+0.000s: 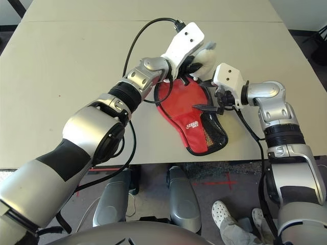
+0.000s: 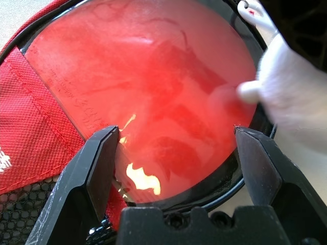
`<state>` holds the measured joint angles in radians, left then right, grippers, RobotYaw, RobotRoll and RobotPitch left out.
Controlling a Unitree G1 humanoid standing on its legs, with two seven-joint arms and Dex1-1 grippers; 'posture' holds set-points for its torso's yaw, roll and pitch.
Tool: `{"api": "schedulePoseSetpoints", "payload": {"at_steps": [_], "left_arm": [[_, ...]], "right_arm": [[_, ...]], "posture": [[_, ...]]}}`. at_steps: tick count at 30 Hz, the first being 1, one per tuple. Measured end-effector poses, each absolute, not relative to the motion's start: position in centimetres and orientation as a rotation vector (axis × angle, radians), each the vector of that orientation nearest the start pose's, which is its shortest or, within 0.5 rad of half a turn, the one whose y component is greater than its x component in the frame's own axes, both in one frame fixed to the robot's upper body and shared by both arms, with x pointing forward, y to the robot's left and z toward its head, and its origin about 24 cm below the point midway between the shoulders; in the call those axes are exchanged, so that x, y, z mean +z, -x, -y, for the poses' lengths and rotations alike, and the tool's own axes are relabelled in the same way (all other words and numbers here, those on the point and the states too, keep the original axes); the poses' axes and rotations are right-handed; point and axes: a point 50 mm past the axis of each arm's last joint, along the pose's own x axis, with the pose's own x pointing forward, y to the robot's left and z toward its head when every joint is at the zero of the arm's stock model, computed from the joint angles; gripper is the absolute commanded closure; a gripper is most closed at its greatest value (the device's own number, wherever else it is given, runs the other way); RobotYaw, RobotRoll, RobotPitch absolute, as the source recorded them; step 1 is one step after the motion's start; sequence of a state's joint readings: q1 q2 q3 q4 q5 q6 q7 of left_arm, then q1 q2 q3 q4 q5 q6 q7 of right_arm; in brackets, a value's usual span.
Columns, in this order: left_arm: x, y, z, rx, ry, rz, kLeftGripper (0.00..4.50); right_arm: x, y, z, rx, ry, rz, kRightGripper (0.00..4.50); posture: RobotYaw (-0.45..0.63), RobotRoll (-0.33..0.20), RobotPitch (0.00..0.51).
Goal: Store the ping-pong paddle in its case and zip it.
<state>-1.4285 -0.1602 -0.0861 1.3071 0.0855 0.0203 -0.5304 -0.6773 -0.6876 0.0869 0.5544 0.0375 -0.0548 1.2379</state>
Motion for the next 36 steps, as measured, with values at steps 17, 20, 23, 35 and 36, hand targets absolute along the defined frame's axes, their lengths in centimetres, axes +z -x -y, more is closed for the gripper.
{"api": "schedulePoseSetpoints", "payload": {"at_steps": [17,20,23,35,36], "left_arm": [[24.0,-39.3,2.3,-0.985,-0.408,0.065,0.01],[24.7,-40.0,0.0,-0.98,-0.453,0.067,0.01],[24.8,-40.1,-2.4,-1.033,-0.501,0.075,0.01],[18.9,-36.2,-8.2,-1.096,-0.514,-0.086,0.01],[18.6,-35.7,-8.1,-1.1,-0.506,-0.096,0.01]], "right_arm": [[14.4,-33.6,23.0,1.06,0.636,-0.21,0.0],[14.4,-33.5,23.1,1.058,0.633,-0.212,0.0],[14.3,-33.6,23.2,1.058,0.621,-0.21,0.0],[13.9,-34.0,23.3,1.052,0.582,-0.217,0.0],[13.9,-34.1,23.3,1.051,0.578,-0.219,0.0]], "posture": [[-0.1,0.0,0.274],[-0.1,0.0,0.274],[-0.1,0.0,0.274],[-0.02,0.0,0.285],[-0.02,0.0,0.286]]}}
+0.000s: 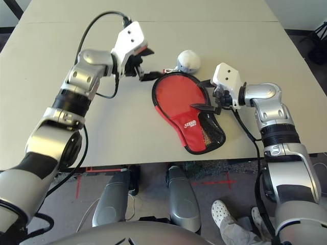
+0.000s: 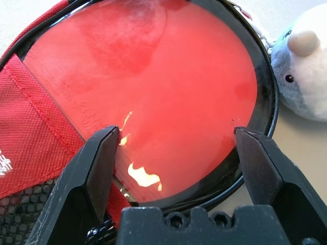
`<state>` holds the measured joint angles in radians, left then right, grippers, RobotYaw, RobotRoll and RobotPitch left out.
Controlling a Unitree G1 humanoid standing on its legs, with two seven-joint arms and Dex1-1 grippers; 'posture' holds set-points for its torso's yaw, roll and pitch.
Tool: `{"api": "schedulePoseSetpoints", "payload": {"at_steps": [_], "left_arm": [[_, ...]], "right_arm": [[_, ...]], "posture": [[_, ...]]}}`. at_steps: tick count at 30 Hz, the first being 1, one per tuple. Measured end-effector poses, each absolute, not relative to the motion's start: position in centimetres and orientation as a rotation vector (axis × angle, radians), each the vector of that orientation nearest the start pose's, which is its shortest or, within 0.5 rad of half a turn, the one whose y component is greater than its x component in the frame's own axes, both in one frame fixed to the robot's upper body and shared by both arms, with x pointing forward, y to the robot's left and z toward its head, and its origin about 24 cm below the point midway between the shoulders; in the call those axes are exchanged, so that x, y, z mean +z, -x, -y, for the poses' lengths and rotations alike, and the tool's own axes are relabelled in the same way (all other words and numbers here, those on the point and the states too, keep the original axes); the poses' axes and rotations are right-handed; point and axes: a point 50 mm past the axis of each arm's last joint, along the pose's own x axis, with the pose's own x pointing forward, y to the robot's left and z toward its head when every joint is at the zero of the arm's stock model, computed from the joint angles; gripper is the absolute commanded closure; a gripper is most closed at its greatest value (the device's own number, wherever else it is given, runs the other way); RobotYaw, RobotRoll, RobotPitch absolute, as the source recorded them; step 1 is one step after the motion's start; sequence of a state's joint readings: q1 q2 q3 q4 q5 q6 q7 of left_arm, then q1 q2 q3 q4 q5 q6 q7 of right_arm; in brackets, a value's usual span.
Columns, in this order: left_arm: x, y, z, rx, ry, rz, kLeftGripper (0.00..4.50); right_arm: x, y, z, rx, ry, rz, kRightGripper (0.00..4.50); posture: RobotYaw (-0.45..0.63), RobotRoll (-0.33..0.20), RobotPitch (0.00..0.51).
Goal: Store the ping-pong paddle in its case and zip it.
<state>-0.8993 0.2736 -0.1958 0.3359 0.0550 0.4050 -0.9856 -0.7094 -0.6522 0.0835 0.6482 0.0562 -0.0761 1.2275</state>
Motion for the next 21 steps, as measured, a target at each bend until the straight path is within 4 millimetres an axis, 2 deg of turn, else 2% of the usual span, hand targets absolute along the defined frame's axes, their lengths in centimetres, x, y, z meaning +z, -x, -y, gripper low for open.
{"api": "schedulePoseSetpoints", "payload": {"at_steps": [4,8,12,16,21], "left_arm": [[18.1,-34.2,-6.6,-1.126,-0.464,-0.089,0.01],[17.9,-33.5,-5.2,-1.135,-0.446,-0.083,0.01],[16.7,-32.7,-4.0,-1.165,-0.433,-0.106,0.01],[15.5,-32.4,-3.5,-1.171,-0.43,-0.145,0.01],[13.6,-32.9,-3.9,-1.138,-0.418,-0.228,0.01]], "right_arm": [[13.9,-34.3,23.3,1.054,0.573,-0.226,0.0],[13.8,-34.4,23.2,1.06,0.572,-0.237,0.0],[13.8,-34.4,23.2,1.065,0.574,-0.239,0.0],[14.0,-34.4,23.2,1.076,0.575,-0.239,0.0],[14.2,-34.5,23.3,1.069,0.548,-0.258,0.0]], "posture": [[-0.01,0.0,0.285],[-0.02,0.0,0.283],[-0.02,0.0,0.283],[-0.04,0.0,0.279],[-0.05,0.0,0.272]]}}
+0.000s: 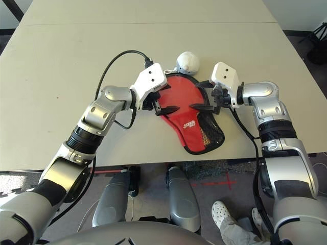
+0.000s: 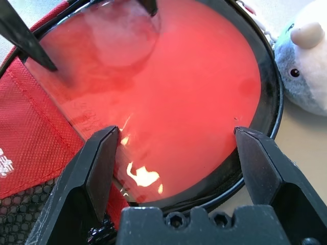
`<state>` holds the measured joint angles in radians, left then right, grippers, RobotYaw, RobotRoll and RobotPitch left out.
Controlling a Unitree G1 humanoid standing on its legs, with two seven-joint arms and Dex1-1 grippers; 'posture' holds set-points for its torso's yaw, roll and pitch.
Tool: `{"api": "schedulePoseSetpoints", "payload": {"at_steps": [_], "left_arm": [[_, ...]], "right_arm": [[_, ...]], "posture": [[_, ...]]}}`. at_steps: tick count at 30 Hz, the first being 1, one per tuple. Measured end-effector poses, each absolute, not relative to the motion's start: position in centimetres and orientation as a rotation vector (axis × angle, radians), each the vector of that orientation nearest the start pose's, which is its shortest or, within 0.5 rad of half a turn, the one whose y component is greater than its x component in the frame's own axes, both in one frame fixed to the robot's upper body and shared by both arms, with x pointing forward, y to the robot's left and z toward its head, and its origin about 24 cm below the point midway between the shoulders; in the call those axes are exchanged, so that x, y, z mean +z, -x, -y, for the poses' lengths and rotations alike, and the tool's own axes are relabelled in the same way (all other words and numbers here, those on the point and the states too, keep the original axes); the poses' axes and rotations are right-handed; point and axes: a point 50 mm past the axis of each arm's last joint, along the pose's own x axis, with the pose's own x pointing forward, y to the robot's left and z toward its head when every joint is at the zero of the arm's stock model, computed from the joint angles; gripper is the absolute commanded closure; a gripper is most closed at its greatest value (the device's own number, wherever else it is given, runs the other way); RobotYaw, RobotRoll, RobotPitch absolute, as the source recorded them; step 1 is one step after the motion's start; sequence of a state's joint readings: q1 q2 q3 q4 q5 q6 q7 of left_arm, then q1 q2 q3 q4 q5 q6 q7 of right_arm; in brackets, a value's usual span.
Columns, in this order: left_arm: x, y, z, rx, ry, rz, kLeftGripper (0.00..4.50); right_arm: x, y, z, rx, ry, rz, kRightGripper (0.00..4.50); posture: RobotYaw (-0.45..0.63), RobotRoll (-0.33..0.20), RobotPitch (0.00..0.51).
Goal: Store the ping-pong paddle in its case and zip it.
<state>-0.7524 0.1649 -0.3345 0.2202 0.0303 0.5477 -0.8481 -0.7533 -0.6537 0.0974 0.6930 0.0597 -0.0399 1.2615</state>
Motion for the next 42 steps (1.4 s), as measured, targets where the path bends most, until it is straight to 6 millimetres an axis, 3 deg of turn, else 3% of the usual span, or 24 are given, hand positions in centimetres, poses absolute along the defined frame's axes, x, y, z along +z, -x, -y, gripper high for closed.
{"api": "schedulePoseSetpoints", "payload": {"at_steps": [7,12,15,20,26,33,39,42], "left_arm": [[13.3,-33.0,-3.7,-1.138,-0.432,-0.216,0.01],[13.3,-32.9,-3.7,-1.141,-0.439,-0.212,0.01],[13.2,-32.9,-3.6,-1.142,-0.439,-0.21,0.01],[13.2,-32.7,-3.9,-1.127,-0.441,-0.201,0.01],[13.2,-32.4,-3.8,-1.123,-0.437,-0.204,0.01],[13.3,-32.0,-3.8,-1.114,-0.435,-0.208,0.01],[13.2,-31.9,-3.9,-1.107,-0.432,-0.216,0.01],[13.2,-31.9,-3.9,-1.105,-0.432,-0.217,0.0]], "right_arm": [[15.3,-34.7,24.6,1.028,0.383,-0.309,0.0],[19.8,-36.2,26.2,0.885,0.172,-0.236,0.0],[21.2,-36.7,26.5,0.829,0.1,-0.208,0.0],[20.8,-37.9,26.5,0.688,-0.108,-0.253,0.0],[21.0,-39.7,24.5,0.535,-0.281,-0.245,0.0],[18.1,-40.7,22.2,0.378,-0.431,-0.329,0.0],[17.4,-41.1,20.5,0.364,-0.489,-0.339,0.0],[17.2,-41.3,19.6,0.362,-0.512,-0.326,0.6]], "posture": [[-0.06,0.0,0.262],[-0.06,0.0,0.26],[-0.05,0.0,0.262],[-0.05,0.0,0.262],[-0.05,0.0,0.262],[-0.01,0.0,0.279],[0.0,0.0,0.279],[0.01,0.0,0.279]]}}
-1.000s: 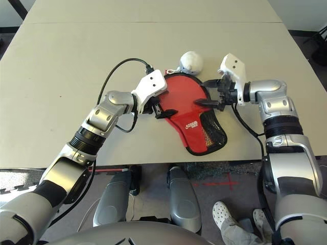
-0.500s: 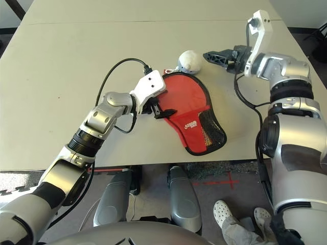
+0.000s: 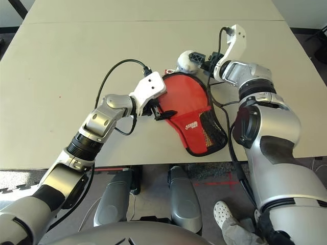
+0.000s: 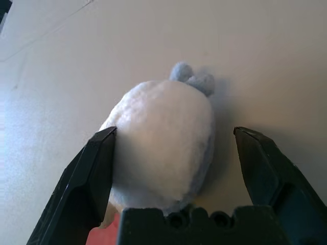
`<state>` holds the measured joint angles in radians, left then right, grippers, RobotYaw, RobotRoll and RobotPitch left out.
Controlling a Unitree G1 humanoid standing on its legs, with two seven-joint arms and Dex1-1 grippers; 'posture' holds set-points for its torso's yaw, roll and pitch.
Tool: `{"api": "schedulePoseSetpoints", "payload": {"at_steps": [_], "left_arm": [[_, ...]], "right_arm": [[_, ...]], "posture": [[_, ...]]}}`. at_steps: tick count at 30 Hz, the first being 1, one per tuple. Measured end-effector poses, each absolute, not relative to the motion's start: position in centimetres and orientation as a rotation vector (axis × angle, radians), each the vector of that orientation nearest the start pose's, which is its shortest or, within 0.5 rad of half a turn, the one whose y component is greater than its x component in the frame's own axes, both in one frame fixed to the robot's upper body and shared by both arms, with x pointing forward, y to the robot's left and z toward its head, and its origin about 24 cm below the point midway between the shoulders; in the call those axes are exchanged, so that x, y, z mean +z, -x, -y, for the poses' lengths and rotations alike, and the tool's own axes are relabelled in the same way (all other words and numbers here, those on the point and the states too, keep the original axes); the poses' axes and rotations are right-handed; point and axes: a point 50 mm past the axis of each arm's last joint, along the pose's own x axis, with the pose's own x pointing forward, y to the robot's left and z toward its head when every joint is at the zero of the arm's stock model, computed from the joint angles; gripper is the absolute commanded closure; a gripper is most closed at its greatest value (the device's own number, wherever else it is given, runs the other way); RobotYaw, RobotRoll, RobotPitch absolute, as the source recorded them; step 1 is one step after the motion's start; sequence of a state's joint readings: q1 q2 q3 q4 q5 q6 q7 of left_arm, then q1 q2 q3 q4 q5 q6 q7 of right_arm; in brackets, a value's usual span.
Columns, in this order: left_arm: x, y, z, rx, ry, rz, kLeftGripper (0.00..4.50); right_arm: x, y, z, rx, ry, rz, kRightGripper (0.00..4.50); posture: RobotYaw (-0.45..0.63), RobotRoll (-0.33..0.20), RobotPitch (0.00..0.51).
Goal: Store the ping-pong paddle in its case and zip it.
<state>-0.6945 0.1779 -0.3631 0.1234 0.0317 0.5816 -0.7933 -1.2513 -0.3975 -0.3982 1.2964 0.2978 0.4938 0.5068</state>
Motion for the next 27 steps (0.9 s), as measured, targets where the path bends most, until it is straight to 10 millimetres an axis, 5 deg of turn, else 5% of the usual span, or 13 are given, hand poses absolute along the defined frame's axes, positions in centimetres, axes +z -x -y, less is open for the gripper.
{"api": "schedulePoseSetpoints", "payload": {"at_steps": [9,12,27], "left_arm": [[13.2,-31.8,-3.6,-1.111,-0.432,-0.216,0.0],[13.1,-31.8,-3.6,-1.112,-0.43,-0.218,0.0],[13.1,-31.7,-3.1,-1.13,-0.43,-0.222,0.0]], "right_arm": [[17.4,-41.4,20.2,0.32,-0.499,-0.301,3.73],[17.7,-41.3,21.1,0.298,-0.479,-0.292,4.42],[19.6,-39.9,26.7,0.248,-0.296,-0.273,4.44]], "posture": [[0.0,0.0,0.28],[-0.01,0.0,0.28],[-0.03,0.0,0.279]]}}
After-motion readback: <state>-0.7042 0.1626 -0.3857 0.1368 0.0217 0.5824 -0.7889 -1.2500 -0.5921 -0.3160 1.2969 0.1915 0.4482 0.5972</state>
